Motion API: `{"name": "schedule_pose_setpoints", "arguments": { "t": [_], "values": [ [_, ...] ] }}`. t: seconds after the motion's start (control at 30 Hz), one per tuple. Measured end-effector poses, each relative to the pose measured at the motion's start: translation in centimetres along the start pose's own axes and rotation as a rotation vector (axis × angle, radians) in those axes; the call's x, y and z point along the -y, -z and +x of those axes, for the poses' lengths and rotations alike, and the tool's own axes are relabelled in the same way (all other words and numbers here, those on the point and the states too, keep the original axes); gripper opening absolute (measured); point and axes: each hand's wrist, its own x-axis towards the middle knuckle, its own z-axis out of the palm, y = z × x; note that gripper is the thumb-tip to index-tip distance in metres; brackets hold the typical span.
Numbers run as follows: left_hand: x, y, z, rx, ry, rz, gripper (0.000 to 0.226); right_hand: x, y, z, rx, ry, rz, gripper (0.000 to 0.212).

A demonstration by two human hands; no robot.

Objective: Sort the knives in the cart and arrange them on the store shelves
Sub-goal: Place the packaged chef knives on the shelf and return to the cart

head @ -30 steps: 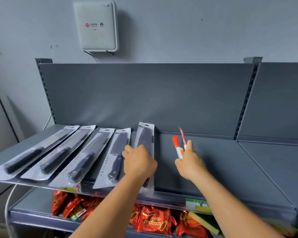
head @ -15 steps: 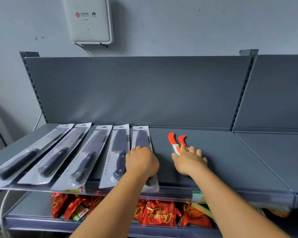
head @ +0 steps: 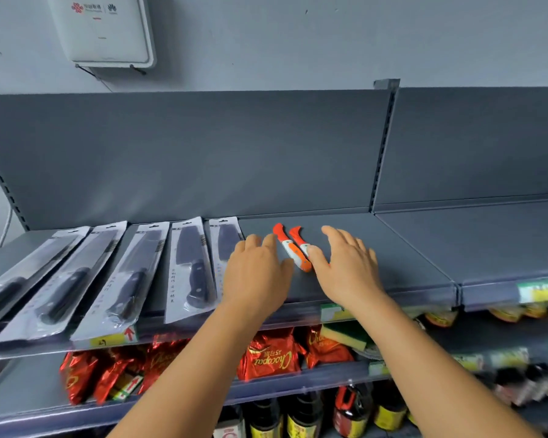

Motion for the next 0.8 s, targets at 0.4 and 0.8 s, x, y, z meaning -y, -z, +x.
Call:
{"name": "schedule_pose_setpoints", "arguments": {
  "t": [0.4, 0.8],
  "values": [
    [-6.7, -7.6, -10.4, 0.047, -0.482, -0.124, 0.054, -9.7, 1.8, -15.9, -0.010, -0.271, -0.030, 0.056],
    [-17.8, -17.0, -23.2, 0.560, -0.729, -0.079, 0.057, -22.1, 2.6, -33.2, 0.109, -0.752, -0.094, 0.057]
  ]
}}
